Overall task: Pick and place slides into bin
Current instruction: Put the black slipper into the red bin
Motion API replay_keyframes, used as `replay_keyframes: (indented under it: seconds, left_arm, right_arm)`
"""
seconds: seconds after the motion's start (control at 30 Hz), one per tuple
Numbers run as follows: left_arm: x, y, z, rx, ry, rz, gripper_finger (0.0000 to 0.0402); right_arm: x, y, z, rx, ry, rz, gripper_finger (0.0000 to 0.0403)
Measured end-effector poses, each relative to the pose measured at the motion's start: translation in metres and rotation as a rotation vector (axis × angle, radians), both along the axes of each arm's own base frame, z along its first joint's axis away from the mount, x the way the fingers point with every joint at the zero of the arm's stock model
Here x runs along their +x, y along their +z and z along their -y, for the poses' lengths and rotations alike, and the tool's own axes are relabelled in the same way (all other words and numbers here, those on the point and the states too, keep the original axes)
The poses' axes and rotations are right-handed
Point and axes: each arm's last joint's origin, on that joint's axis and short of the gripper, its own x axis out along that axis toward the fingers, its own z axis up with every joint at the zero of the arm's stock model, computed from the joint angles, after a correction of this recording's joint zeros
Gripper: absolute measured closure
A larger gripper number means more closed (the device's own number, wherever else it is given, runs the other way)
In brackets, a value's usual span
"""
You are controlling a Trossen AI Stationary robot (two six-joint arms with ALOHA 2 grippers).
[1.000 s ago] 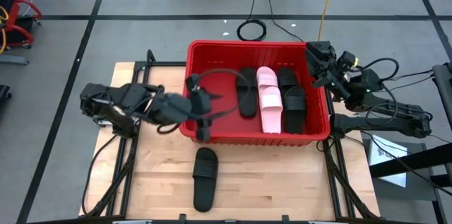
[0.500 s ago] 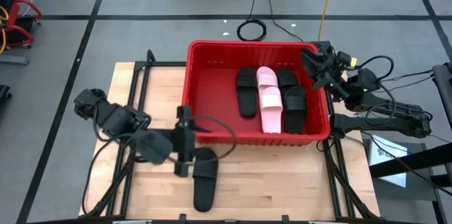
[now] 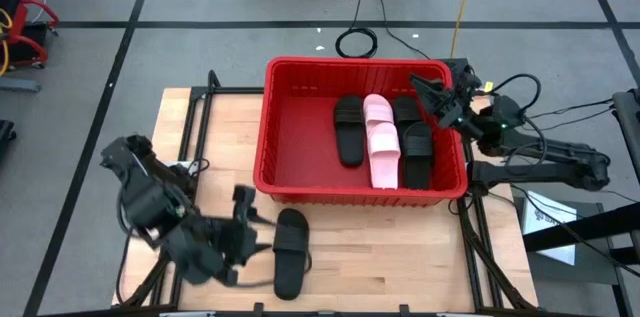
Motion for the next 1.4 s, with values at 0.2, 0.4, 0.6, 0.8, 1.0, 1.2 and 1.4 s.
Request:
replay_keyframes:
  seconds: [0.2,0.4,0.6,0.8,1.0,1.2,1.4]
  left_arm:
    - [0.004,-0.041,0.036,0.133,-0.044,-0.167,0.0204]
    - [0.015,-0.099,0.071,0.33,-0.049,-0.363,0.0204]
    - [0.032,-0.129,0.102,0.326,-0.099,-0.308,0.0204]
    - [0.034,-0.125,0.103,0.323,-0.015,-0.195,0.0204]
    - [0.04,-0.137,0.102,0.324,0.045,-0.18,0.0204]
    - [0.04,-0.181,0.101,0.307,0.098,-0.227,0.0204]
    - [0.036,-0.207,0.09,0.313,0.219,-0.267,0.0204]
  right_arm:
    - [0.014,-0.002,-0.005,0.001,0.055,0.016,0.019]
    - [0.028,-0.004,-0.015,-0.002,0.12,0.042,0.019]
    - [0.041,-0.01,-0.024,0.037,0.122,0.041,0.019]
    - [0.051,-0.017,-0.025,0.069,0.142,0.012,0.019]
    - [0.055,-0.019,-0.025,0.083,0.148,0.008,0.019]
    - [0.053,-0.016,-0.025,0.076,0.152,0.041,0.019]
    - [0.05,-0.013,-0.026,0.05,0.171,0.06,0.019]
